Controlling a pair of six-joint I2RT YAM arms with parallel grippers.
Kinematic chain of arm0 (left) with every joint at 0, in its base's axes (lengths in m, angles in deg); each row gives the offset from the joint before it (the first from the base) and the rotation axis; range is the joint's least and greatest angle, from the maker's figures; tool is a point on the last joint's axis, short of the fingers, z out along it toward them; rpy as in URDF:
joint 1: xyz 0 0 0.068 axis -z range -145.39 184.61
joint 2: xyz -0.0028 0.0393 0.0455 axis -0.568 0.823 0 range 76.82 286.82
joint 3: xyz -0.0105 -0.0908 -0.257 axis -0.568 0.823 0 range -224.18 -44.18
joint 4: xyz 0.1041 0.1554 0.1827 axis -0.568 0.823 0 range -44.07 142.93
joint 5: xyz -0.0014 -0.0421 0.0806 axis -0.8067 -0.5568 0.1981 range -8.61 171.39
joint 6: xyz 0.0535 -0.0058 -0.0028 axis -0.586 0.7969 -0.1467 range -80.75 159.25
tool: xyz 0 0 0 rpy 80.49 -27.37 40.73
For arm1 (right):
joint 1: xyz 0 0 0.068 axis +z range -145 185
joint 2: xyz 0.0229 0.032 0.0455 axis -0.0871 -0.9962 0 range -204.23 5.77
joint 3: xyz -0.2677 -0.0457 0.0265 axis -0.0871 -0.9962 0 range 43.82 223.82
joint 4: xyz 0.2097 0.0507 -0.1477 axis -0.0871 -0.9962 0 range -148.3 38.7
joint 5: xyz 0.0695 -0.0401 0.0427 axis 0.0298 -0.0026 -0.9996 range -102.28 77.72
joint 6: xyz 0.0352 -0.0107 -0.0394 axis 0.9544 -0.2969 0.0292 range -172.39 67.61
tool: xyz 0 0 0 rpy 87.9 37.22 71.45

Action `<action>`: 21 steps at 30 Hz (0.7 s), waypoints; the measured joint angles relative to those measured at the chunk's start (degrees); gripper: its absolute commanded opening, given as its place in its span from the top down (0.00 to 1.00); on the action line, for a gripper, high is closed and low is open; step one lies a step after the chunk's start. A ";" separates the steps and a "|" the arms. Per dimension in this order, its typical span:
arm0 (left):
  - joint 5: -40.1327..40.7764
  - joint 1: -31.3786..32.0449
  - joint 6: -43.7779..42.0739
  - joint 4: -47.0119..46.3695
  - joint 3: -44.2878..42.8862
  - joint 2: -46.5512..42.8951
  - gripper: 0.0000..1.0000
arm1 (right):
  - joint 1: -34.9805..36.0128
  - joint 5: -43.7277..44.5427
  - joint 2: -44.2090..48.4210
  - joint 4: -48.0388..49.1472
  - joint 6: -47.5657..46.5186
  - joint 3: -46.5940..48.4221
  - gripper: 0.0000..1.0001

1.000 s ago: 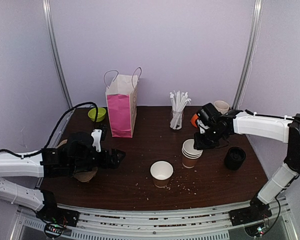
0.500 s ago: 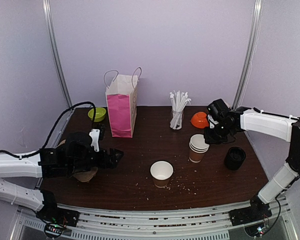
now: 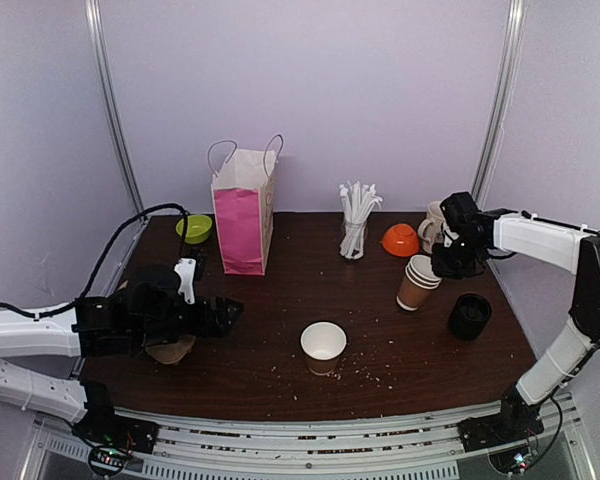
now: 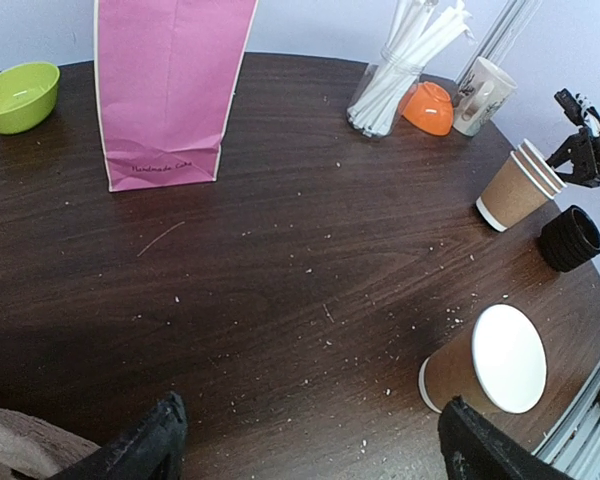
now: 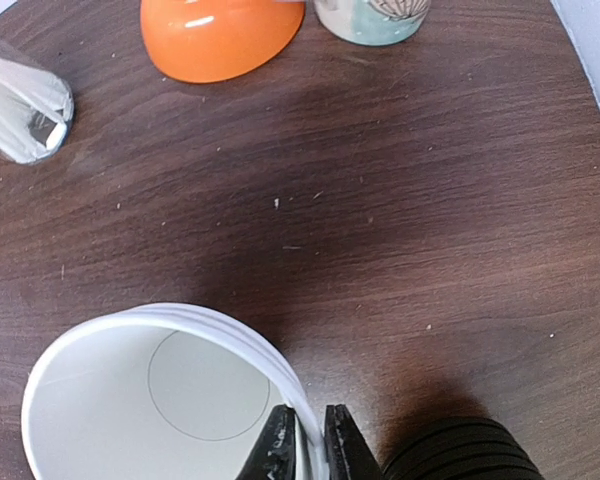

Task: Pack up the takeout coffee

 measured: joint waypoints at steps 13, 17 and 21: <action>0.52 0.00 0.00 0.57 0.09 -1.60 0.09 | -0.76 -2.73 -0.92 0.98 -1.29 0.09 0.82; 0.52 0.00 -0.02 0.59 0.09 -1.57 0.09 | -0.52 -3.89 -0.81 0.94 -1.49 0.09 0.85; 0.52 0.00 -0.02 0.59 0.09 -1.57 0.09 | -0.28 -4.17 -0.79 0.87 -1.53 0.09 0.97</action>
